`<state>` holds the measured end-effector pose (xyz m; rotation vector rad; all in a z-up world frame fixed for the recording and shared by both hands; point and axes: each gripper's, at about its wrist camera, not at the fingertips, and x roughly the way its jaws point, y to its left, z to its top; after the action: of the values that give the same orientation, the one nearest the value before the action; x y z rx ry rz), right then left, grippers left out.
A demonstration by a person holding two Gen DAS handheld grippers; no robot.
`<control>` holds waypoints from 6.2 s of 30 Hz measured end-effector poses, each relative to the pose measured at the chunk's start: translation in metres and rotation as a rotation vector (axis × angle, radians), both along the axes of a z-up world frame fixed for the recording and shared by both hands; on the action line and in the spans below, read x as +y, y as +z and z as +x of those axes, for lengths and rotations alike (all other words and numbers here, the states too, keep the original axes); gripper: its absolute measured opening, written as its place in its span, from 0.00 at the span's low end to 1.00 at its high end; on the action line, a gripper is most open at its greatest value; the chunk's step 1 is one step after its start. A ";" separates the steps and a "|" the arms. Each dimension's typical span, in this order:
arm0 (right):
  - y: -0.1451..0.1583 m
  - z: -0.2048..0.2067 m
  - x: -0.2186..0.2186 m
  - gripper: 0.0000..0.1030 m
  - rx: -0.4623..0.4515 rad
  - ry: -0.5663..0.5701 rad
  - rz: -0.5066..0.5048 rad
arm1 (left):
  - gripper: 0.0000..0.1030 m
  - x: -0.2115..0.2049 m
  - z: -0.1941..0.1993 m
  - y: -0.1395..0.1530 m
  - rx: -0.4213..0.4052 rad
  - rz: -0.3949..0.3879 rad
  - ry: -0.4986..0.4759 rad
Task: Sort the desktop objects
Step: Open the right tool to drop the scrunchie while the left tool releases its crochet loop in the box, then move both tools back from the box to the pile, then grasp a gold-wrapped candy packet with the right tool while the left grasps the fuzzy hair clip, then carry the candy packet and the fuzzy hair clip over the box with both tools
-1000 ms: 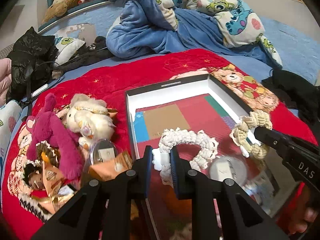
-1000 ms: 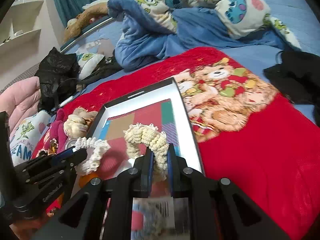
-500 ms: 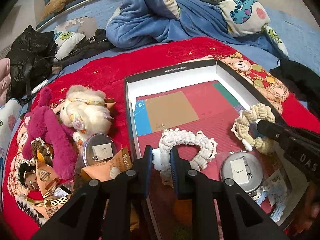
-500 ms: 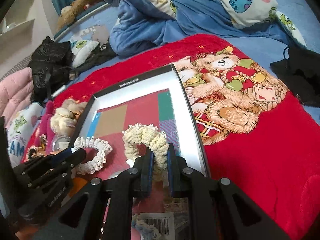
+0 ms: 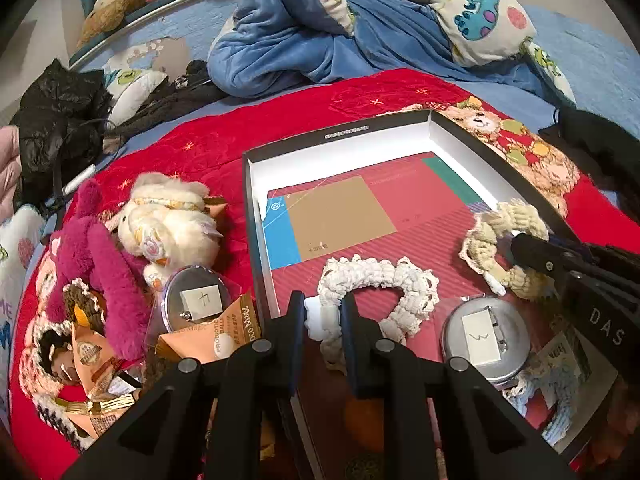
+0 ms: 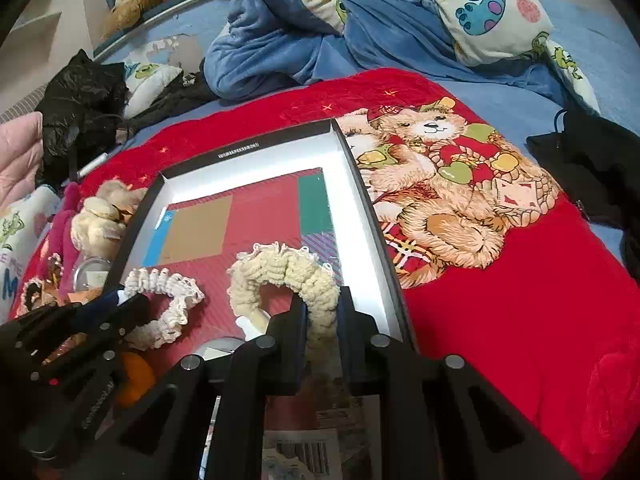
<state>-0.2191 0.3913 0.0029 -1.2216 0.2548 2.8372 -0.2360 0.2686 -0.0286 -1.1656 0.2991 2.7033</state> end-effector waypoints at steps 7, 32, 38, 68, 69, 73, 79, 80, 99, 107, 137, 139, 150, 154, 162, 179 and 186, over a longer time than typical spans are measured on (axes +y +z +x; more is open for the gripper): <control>0.006 0.004 -0.010 0.51 0.035 0.053 -0.001 | 0.37 -0.002 0.006 0.006 0.028 0.015 -0.006; 0.029 0.018 -0.025 1.00 0.114 0.080 -0.039 | 1.00 -0.019 0.026 0.035 0.074 0.041 -0.016; 0.041 0.022 -0.047 1.00 0.129 0.106 -0.041 | 1.00 -0.044 0.036 0.052 0.098 0.045 0.003; 0.065 0.036 -0.235 1.00 0.121 0.316 -0.143 | 1.00 -0.297 0.079 0.044 0.032 0.127 0.299; 0.063 0.035 -0.234 1.00 0.106 0.322 -0.144 | 1.00 -0.293 0.078 0.038 0.022 0.116 0.291; 0.053 0.033 -0.232 1.00 0.082 0.351 -0.182 | 1.00 -0.282 0.075 0.024 0.001 0.098 0.280; 0.032 0.026 -0.234 0.92 -0.002 0.385 -0.241 | 1.00 -0.271 0.065 0.015 -0.028 0.105 0.271; 0.028 0.025 -0.233 0.90 -0.018 0.384 -0.258 | 1.00 -0.270 0.063 0.013 -0.033 0.102 0.267; -0.002 0.008 -0.245 0.73 -0.139 0.385 -0.382 | 1.00 -0.282 0.038 -0.022 -0.069 0.243 0.339; -0.008 0.005 -0.239 0.47 -0.153 0.355 -0.416 | 1.00 -0.283 0.037 -0.024 -0.077 0.276 0.338; 0.021 0.020 -0.226 0.38 -0.038 0.378 -0.467 | 0.55 -0.278 0.071 0.024 0.068 0.286 0.238; 0.024 0.021 -0.224 0.38 -0.029 0.375 -0.467 | 0.55 -0.275 0.075 0.030 0.080 0.283 0.229; 0.034 0.030 -0.176 0.38 0.013 0.315 -0.494 | 0.55 -0.203 0.079 0.049 0.090 0.274 0.114; 0.041 0.038 -0.140 0.38 0.044 0.265 -0.500 | 0.55 -0.165 0.082 0.056 0.095 0.263 0.060; 0.045 0.059 -0.047 0.38 0.098 0.107 -0.499 | 0.55 -0.095 0.079 0.058 0.074 0.301 -0.010; 0.031 0.045 0.010 0.38 0.099 0.056 -0.495 | 0.55 -0.040 0.028 0.058 0.073 0.275 -0.011; 0.040 0.020 0.007 0.38 0.108 0.118 -0.383 | 0.55 -0.027 -0.020 0.053 0.090 0.203 0.000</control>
<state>-0.1995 0.3984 0.0428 -1.1699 0.7884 3.0571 -0.2565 0.2420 0.0248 -0.9899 0.0346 2.7145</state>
